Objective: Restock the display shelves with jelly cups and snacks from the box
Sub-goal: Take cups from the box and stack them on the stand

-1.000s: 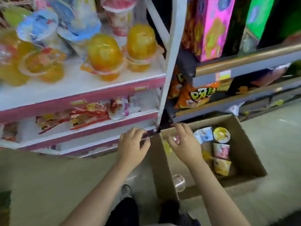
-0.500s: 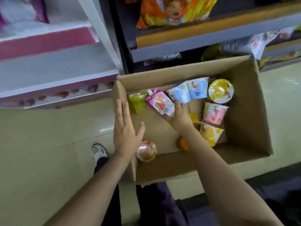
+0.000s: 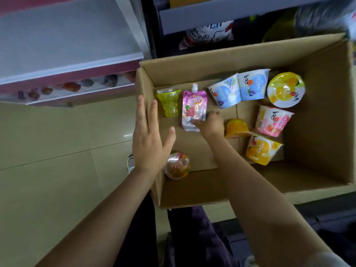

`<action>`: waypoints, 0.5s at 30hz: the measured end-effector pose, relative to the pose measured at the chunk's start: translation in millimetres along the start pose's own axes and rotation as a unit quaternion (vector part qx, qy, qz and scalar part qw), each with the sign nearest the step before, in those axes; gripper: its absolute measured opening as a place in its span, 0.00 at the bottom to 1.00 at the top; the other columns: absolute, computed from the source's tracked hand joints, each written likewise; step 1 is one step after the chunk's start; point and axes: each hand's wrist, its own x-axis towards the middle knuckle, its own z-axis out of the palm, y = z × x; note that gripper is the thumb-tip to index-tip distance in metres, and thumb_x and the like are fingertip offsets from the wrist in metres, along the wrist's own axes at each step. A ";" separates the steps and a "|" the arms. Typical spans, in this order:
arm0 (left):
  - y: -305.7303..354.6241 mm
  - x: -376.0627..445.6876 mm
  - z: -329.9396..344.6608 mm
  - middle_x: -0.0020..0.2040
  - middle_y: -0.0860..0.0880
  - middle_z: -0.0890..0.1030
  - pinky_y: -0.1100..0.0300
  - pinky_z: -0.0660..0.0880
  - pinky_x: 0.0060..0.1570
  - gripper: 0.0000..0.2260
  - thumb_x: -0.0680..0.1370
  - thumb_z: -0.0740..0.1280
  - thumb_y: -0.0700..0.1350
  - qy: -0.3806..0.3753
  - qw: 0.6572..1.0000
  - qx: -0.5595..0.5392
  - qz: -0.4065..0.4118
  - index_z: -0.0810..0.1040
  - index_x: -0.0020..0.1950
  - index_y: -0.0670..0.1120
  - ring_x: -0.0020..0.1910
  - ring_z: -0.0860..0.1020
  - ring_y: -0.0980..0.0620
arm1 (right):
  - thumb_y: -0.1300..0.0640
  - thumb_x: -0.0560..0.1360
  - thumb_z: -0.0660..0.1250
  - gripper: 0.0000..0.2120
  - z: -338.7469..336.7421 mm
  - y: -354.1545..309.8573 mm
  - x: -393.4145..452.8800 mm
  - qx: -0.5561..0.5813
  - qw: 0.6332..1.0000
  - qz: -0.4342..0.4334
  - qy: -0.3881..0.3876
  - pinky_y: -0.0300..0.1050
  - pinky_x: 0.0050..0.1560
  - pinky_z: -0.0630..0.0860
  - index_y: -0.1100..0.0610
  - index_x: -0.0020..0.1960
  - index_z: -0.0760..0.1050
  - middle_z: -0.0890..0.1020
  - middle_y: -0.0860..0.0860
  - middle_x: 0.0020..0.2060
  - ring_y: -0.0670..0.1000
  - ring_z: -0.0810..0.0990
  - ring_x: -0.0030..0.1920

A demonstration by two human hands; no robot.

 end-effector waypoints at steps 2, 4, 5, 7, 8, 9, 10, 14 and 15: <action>0.3 -0.3 0.0 0.81 0.39 0.52 0.45 0.72 0.68 0.30 0.80 0.63 0.52 -0.001 1.000 -0.001 -0.004 0.60 0.79 0.42 0.80 0.56 0.43 | 0.47 0.74 0.74 0.15 5.7 8.0 -6.4 0.029 0.999 0.002 -0.034 0.45 0.41 0.72 0.58 0.50 0.78 0.79 0.54 0.46 0.54 0.77 0.47; -0.1 -0.6 0.0 0.81 0.40 0.52 0.45 0.71 0.69 0.30 0.80 0.63 0.53 -0.002 1.000 -0.004 -0.004 0.60 0.79 0.42 0.80 0.56 0.43 | 0.51 0.76 0.72 0.12 13.6 11.6 -13.7 0.098 0.994 0.015 -0.056 0.43 0.34 0.69 0.61 0.48 0.80 0.82 0.54 0.42 0.52 0.77 0.41; -0.6 -0.8 0.0 0.81 0.40 0.52 0.46 0.70 0.69 0.30 0.81 0.62 0.53 -0.002 1.000 -0.007 -0.003 0.60 0.79 0.42 0.80 0.56 0.43 | 0.53 0.76 0.72 0.12 17.0 11.8 -17.3 0.124 0.990 0.023 -0.056 0.43 0.35 0.70 0.63 0.48 0.80 0.83 0.56 0.42 0.52 0.78 0.40; -0.9 -1.2 -0.4 0.81 0.40 0.52 0.47 0.69 0.71 0.30 0.81 0.62 0.54 -0.002 1.000 -0.011 -0.001 0.60 0.79 0.42 0.80 0.56 0.43 | 0.55 0.76 0.72 0.13 22.5 11.5 -21.9 0.166 0.984 0.037 -0.050 0.46 0.40 0.75 0.67 0.48 0.80 0.84 0.59 0.43 0.55 0.79 0.41; -0.8 -1.2 -0.3 0.81 0.40 0.52 0.48 0.68 0.71 0.30 0.81 0.62 0.54 -0.003 1.000 -0.012 -0.001 0.60 0.79 0.42 0.80 0.56 0.43 | 0.57 0.75 0.73 0.12 24.0 11.1 -23.3 0.191 0.980 0.041 -0.050 0.48 0.43 0.76 0.68 0.47 0.80 0.84 0.60 0.44 0.56 0.80 0.42; -0.6 -1.1 -0.4 0.81 0.40 0.51 0.49 0.68 0.72 0.30 0.81 0.62 0.54 -0.003 1.000 -0.013 -0.001 0.60 0.79 0.42 0.80 0.55 0.43 | 0.58 0.75 0.73 0.12 23.5 10.5 -25.4 0.218 0.973 0.045 -0.057 0.50 0.45 0.77 0.68 0.46 0.79 0.84 0.61 0.44 0.56 0.80 0.42; -0.3 -1.4 -0.5 0.81 0.40 0.51 0.50 0.68 0.72 0.30 0.81 0.62 0.54 -0.004 1.000 -0.012 -0.002 0.60 0.79 0.42 0.80 0.56 0.43 | 0.59 0.75 0.72 0.12 22.4 10.1 -28.3 0.246 0.966 0.044 -0.068 0.51 0.45 0.78 0.69 0.45 0.77 0.84 0.62 0.44 0.56 0.80 0.42; 0.6 0.1 -3.1 0.81 0.41 0.51 0.51 0.68 0.71 0.31 0.80 0.62 0.55 -0.015 1.000 -0.019 -0.009 0.60 0.79 0.42 0.80 0.55 0.43 | 0.57 0.74 0.71 0.18 -2.6 7.2 -59.2 0.350 0.931 0.014 -0.105 0.71 0.53 0.76 0.72 0.46 0.71 0.82 0.67 0.47 0.66 0.83 0.49; 2.0 1.0 -6.1 0.82 0.41 0.50 0.51 0.66 0.72 0.31 0.80 0.61 0.56 -0.024 0.999 -0.027 -0.011 0.60 0.79 0.42 0.80 0.54 0.44 | 0.55 0.72 0.71 0.19 -13.7 4.8 -70.9 0.362 0.926 0.004 -0.104 0.74 0.52 0.75 0.70 0.45 0.70 0.82 0.66 0.45 0.65 0.82 0.48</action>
